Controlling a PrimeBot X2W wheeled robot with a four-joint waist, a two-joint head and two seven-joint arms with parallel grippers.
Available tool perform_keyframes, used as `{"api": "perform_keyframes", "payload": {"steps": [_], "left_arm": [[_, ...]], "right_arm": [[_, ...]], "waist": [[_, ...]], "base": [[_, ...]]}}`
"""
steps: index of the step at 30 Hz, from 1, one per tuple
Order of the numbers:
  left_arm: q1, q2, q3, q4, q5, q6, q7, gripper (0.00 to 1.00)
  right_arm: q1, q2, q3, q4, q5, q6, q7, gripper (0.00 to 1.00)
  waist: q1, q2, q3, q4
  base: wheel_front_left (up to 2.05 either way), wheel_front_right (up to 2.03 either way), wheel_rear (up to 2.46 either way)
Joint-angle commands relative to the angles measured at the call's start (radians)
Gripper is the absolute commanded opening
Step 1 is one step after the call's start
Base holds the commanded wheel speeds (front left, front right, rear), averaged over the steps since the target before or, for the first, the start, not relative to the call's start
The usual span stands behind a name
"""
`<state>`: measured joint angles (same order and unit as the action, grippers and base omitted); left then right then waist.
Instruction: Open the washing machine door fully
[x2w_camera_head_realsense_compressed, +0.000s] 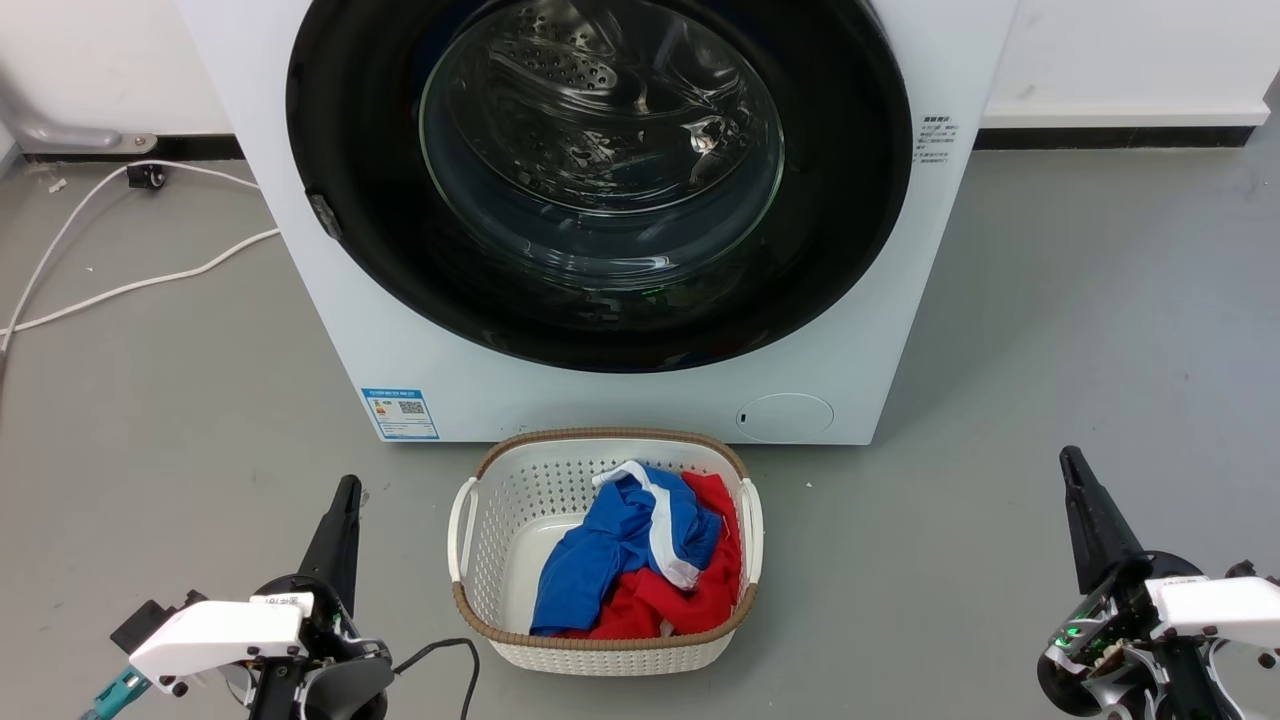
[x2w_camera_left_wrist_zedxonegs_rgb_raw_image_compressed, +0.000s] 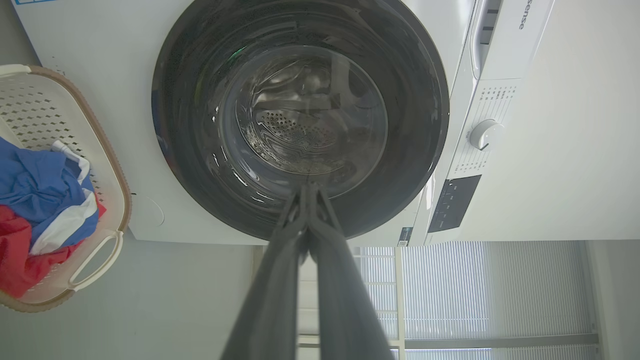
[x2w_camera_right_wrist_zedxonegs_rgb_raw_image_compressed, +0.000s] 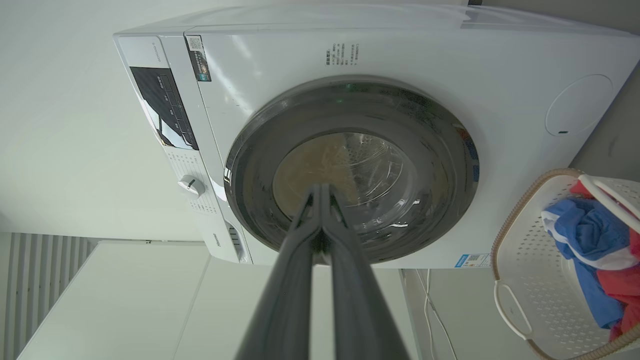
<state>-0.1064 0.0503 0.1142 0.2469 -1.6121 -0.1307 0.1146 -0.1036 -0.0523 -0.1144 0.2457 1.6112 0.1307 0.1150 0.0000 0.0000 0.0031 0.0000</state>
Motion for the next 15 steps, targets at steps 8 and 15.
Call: {"api": "perform_keyframes", "payload": {"steps": [8, 15], "left_arm": [[-0.003, 0.0, 0.003, -0.004, -0.002, -0.001, 0.002, 0.0], [-0.003, 0.0, 0.003, -0.004, -0.002, -0.001, 0.002, 0.0]], "right_arm": [[-0.011, 0.004, 0.001, 0.001, 0.004, 0.0, 0.001, 0.0], [-0.011, 0.004, 0.001, 0.001, 0.004, 0.0, 0.001, 0.0]], "waist": [[0.0, 0.0, 0.0, 0.0], [0.0, 0.0, 0.0, 0.0]], "base": [[0.0, 0.0, 0.0], [0.0, 0.0, 0.0]]}}
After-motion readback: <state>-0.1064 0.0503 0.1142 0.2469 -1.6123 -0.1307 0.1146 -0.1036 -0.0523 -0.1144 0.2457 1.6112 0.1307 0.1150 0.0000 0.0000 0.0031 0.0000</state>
